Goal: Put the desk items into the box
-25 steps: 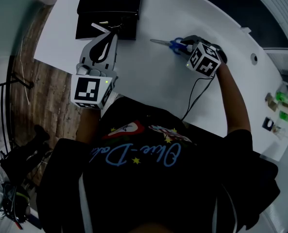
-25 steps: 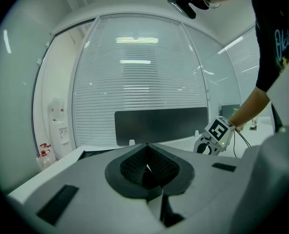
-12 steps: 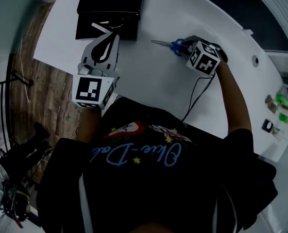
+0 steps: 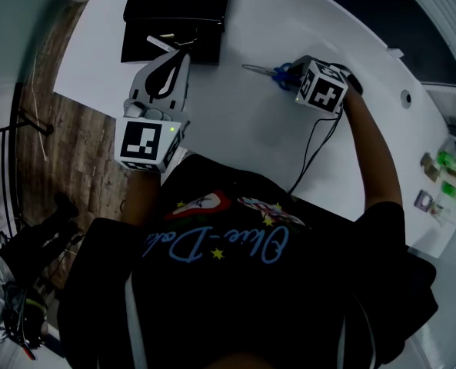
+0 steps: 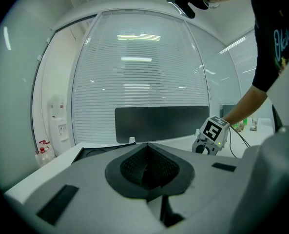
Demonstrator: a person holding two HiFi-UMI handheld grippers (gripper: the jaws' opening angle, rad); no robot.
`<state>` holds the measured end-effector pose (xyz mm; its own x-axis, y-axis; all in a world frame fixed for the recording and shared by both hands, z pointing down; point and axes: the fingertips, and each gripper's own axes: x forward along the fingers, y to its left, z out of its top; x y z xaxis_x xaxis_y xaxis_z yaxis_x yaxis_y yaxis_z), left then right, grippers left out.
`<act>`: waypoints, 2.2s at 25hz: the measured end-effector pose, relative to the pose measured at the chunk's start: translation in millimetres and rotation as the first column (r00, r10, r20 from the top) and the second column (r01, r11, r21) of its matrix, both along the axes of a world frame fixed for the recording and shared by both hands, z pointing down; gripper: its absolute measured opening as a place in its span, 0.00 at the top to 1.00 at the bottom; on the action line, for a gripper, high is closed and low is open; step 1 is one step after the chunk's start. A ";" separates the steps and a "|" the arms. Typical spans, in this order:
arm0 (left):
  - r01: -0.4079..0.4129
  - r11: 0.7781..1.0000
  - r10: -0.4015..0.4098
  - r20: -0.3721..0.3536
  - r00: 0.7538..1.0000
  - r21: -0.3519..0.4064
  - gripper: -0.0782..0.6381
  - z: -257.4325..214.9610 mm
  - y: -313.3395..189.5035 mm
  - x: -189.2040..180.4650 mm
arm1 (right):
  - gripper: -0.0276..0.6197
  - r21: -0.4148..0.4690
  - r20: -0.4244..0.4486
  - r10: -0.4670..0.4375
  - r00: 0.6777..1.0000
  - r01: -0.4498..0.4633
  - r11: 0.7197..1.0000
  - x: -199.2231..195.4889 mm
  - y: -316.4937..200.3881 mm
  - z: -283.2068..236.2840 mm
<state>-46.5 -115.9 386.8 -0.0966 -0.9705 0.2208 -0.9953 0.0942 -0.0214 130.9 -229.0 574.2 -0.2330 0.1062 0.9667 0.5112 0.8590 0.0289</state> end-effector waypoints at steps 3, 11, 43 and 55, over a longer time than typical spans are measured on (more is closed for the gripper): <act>-0.004 1.000 0.004 -0.001 1.000 0.001 0.88 -0.6 -2.0 0.6 | 0.80 -0.017 -0.038 -0.003 0.999 0.003 1.000 1.4 1.2 1.5; -0.006 1.000 0.006 -0.004 1.000 0.001 0.88 0.3 -2.2 0.4 | 0.81 -0.031 -0.099 0.013 0.995 -0.016 0.999 1.0 0.2 2.5; -0.052 0.999 0.052 0.006 0.999 0.003 0.88 -3.0 -6.7 7.5 | 0.82 -0.026 0.102 0.103 0.989 -0.101 0.995 -1.8 2.3 -17.7; -0.065 0.998 0.065 0.017 0.998 0.011 0.88 -7.5 -9.2 16.7 | 0.82 -0.047 0.174 0.136 0.975 -0.130 0.990 -1.1 2.7 -31.6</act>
<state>-29.8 -125.1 379.3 -0.0366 -0.9774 0.2081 -0.9989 0.0295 -0.0371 129.8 -226.3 542.6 -0.4136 0.0958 0.9054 0.3821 0.9209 0.0771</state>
